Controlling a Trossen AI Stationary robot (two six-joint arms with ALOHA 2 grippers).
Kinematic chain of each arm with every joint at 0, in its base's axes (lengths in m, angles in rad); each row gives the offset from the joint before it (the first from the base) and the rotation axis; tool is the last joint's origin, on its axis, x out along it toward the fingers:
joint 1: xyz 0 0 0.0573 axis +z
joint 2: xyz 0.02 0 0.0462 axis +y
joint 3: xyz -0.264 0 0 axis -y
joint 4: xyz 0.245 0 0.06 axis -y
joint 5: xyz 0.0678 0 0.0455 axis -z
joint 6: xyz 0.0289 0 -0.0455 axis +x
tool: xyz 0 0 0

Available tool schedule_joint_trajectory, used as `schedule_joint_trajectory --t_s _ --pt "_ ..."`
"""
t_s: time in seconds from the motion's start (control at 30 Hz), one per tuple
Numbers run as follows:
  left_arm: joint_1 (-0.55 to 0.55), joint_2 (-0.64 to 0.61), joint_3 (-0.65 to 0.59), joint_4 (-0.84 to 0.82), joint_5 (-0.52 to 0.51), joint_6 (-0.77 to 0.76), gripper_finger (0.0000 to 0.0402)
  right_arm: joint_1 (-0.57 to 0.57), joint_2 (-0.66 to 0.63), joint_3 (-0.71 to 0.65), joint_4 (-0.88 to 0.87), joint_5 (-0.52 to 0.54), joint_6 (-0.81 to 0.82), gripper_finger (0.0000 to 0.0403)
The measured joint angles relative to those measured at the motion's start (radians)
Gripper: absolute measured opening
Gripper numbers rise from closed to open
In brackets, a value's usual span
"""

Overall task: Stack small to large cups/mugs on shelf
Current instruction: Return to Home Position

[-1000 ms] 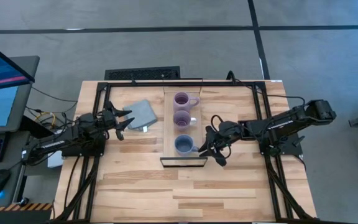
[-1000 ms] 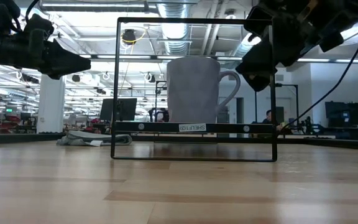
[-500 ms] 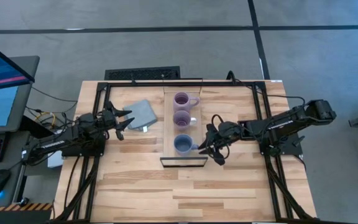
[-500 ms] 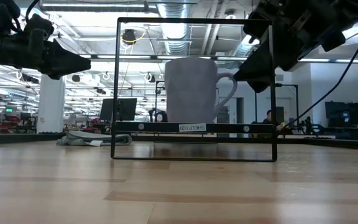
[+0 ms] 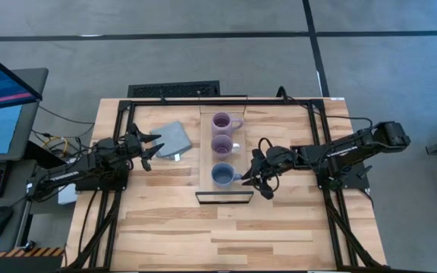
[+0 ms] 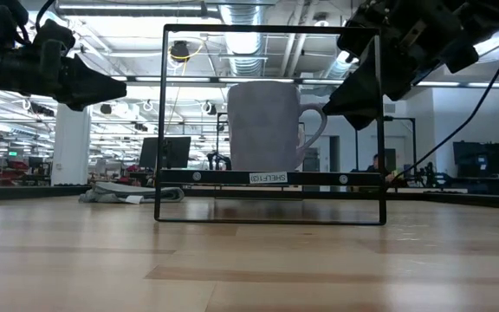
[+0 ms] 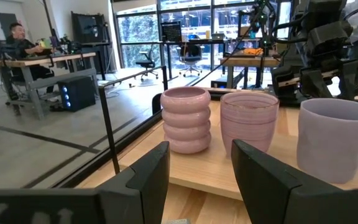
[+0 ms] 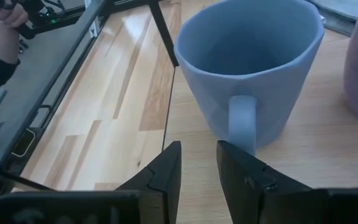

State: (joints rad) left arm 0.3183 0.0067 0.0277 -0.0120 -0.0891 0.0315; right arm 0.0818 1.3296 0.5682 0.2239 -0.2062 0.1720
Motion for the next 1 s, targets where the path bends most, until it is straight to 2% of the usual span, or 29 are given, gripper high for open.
schedule_joint_trajectory --t_s 0.27,0.47,0.63,0.73,0.83,0.9,1.0 --pt "0.0 0.0 0.0 0.0 0.003 -0.001 0.0164 0.003 0.0 0.0 -0.016 -0.017 0.002 0.0127" --pt "0.0 0.0 0.0 0.0 0.003 -0.001 0.0164 0.0 -0.028 0.005 -0.094 -0.025 0.0 0.0127" --pt "0.0 0.0 0.002 0.0 -0.002 0.009 0.0164 -0.022 -0.104 0.051 -0.231 0.107 -0.112 0.0127" --pt "0.0 0.0 0.002 0.003 -0.003 0.02 0.0164 -0.061 -0.171 0.09 -0.339 0.194 -0.268 0.0127" --pt "0.0 0.0 0.003 0.005 -0.035 0.034 0.0164 -0.122 -0.246 0.095 -0.327 0.268 -0.331 0.0127" --pt "0.0 0.0 0.003 0.007 -0.06 0.035 0.0164 -0.189 -0.293 0.095 -0.305 0.262 -0.397 0.0127" --pt "0.0 -0.001 0.004 0.008 -0.089 0.039 0.0164 -0.322 -0.361 0.095 -0.303 0.142 -0.461 0.0127"
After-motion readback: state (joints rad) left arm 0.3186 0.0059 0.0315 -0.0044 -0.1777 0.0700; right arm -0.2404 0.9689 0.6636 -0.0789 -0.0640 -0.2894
